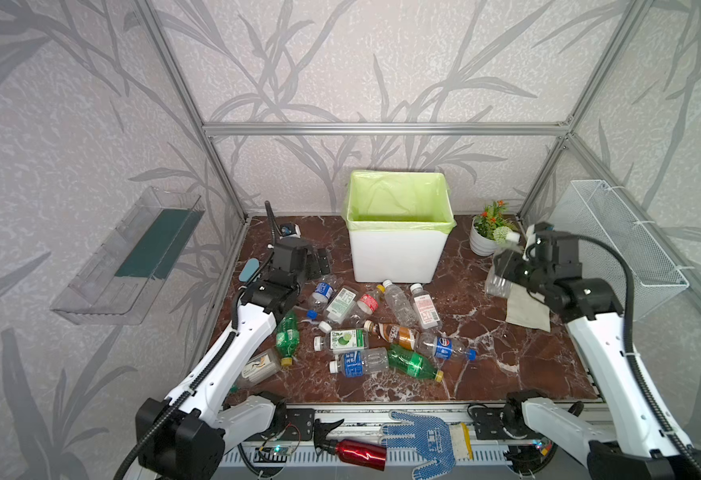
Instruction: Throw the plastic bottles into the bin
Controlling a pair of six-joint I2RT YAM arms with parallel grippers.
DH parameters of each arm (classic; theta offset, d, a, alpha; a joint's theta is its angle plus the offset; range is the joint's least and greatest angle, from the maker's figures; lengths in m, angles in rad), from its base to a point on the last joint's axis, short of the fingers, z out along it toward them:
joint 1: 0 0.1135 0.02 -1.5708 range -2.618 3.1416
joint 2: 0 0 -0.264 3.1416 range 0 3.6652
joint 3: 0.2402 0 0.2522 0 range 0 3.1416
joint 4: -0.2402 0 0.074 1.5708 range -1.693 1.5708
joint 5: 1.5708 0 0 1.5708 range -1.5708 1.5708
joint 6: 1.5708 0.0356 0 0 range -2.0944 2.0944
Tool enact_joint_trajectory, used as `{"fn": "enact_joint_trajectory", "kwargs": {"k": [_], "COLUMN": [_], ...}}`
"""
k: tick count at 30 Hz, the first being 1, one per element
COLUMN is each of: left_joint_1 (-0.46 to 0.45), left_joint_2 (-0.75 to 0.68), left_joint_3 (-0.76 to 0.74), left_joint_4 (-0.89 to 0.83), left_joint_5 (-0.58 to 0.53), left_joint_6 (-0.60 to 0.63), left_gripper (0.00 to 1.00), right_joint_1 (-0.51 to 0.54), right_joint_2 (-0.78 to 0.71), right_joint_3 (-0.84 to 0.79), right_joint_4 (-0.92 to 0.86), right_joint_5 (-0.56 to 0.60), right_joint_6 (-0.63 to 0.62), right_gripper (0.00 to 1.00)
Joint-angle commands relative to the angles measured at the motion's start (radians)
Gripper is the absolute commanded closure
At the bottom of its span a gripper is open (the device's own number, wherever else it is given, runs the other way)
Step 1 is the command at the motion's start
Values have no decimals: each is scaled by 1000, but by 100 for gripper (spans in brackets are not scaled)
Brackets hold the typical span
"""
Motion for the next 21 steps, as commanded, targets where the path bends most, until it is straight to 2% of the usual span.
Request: {"fn": "enact_joint_trajectory", "kwargs": {"k": [1, 3, 6, 9, 10, 12, 14, 16, 18, 19, 21], "left_joint_1": [32, 54, 75, 78, 78, 78, 79, 80, 80, 80, 80], "left_joint_2": [16, 31, 60, 80, 85, 99, 121, 146, 167, 174, 179], "left_joint_3": [-22, -32, -37, -46, -53, -57, -56, -47, -32, -27, -24], "left_joint_4": [-5, -24, -70, -80, -74, -67, -66, -72, -88, -94, -100], "left_joint_5": [8, 9, 11, 22, 25, 30, 35, 42, 55, 62, 66], "left_joint_6": [-48, -64, -86, -82, -79, -77, -72, -66, -60, -58, -56], "left_gripper": [1, 1, 1, 1, 1, 1, 1, 1, 1, 1, 1], "right_joint_1": [-4, -5, -4, 6, 35, 144, 242, 280, 279, 278, 275], "right_joint_2": [45, 59, 76, 159, 205, 305, 437, 586, 683, 689, 637], "right_joint_3": [262, 355, 380, 353, 340, 346, 416, 602, 766, 815, 812], "right_joint_4": [77, 163, 308, 406, 432, 435, 376, 211, 71, 30, 48], "right_joint_5": [-24, -19, -35, -175, -219, -220, -256, -314, -277, -234, -148], "right_joint_6": [-163, -161, -90, 58, 90, 46, -47, -118, -157, -171, -197], "right_gripper": [46, 45, 45, 46, 46, 45, 36, 28, 15, 3, 1]}}
